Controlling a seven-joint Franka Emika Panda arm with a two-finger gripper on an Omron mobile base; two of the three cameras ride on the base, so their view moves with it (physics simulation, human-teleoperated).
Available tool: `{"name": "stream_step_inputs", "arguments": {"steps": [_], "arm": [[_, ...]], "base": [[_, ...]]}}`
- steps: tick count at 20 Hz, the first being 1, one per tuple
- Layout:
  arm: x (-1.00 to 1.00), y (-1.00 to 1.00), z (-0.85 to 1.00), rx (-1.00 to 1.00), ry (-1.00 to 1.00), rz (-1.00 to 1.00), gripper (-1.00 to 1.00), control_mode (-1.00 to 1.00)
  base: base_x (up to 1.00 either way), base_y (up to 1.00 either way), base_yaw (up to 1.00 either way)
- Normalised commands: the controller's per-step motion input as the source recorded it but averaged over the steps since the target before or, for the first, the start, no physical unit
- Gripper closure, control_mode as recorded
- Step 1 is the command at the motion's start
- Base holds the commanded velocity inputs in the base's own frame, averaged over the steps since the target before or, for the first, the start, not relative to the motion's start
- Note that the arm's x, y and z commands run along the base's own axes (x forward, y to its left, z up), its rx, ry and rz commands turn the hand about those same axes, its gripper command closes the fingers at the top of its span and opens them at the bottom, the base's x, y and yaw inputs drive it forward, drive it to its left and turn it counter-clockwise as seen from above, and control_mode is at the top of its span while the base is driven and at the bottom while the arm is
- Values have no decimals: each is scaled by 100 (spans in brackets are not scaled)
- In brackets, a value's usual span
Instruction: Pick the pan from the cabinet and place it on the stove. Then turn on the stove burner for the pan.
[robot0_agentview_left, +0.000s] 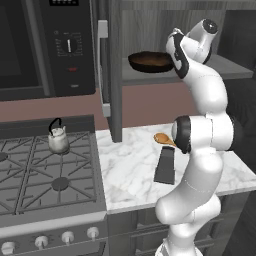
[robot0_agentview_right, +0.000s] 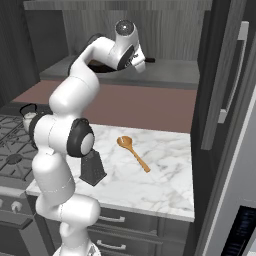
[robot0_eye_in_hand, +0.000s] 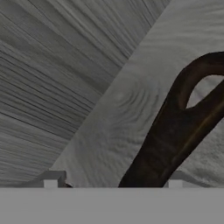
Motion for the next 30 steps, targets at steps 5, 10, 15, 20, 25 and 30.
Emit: {"name": "stream_step_inputs", "arguments": {"steps": [5,10,15,20,25,30], "arm": [[14,0,-32,1,0,0,100,-100],[13,0,-30,2,0,0,100,-100],[2,0,-22,6,-6,0,100,-100],[-10,1,-20,9,-23,0,100,-100],[-40,7,-29,7,-38,2,100,-100],[-57,5,1,2,-15,0,100,-100]], "base": [[0,0,0],[0,0,0],[0,0,0],[0,0,0],[0,0,0],[0,0,0]]}}
